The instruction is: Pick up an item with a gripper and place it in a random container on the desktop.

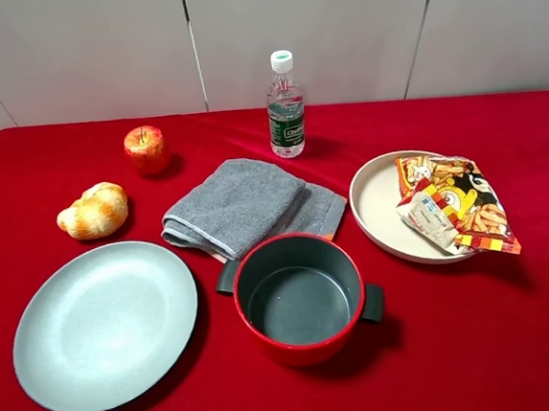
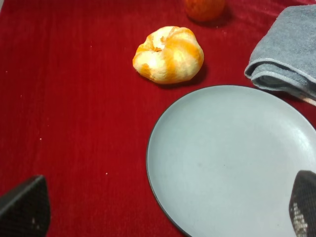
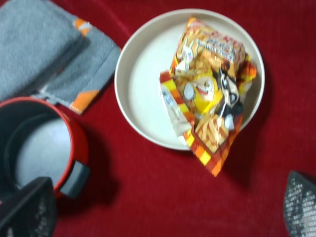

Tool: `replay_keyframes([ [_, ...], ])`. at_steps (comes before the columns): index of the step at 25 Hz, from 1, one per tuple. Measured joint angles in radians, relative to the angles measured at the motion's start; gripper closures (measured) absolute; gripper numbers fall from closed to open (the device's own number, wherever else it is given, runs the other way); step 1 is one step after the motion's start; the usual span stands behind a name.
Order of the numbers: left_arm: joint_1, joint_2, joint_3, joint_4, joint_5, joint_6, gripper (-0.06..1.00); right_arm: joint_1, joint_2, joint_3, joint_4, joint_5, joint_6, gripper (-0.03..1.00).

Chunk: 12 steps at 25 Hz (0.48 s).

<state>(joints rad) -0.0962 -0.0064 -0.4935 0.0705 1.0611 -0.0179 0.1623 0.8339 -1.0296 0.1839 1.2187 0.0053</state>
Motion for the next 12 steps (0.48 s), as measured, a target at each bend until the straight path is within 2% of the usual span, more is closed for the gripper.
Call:
replay_keyframes([
  [12, 0.0, 0.0, 0.0, 0.0, 0.0, 0.0, -0.01, 0.0, -0.3, 0.222, 0.0, 0.002, 0.031, 0.27],
])
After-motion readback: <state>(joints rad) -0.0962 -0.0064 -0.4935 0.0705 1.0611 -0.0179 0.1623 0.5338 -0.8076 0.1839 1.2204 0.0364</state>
